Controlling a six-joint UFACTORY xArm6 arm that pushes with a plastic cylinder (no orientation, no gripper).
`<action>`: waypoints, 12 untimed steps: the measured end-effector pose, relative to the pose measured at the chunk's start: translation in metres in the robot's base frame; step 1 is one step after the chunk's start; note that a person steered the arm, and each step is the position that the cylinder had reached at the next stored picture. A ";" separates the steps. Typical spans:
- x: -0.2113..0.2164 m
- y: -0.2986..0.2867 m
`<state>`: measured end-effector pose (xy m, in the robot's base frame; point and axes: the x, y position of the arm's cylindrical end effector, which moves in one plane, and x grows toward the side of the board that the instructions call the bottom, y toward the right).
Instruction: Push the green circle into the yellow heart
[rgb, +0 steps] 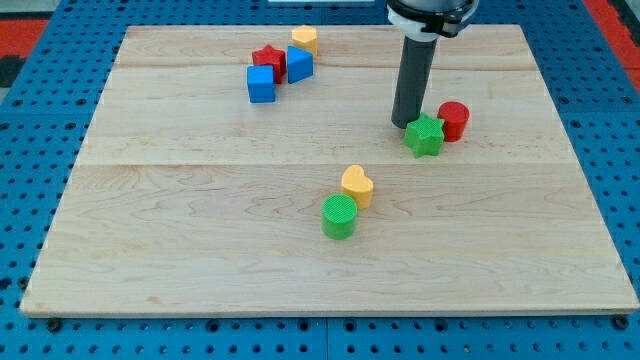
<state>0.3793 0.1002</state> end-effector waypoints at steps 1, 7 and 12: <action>0.000 0.000; 0.012 -0.097; 0.168 -0.120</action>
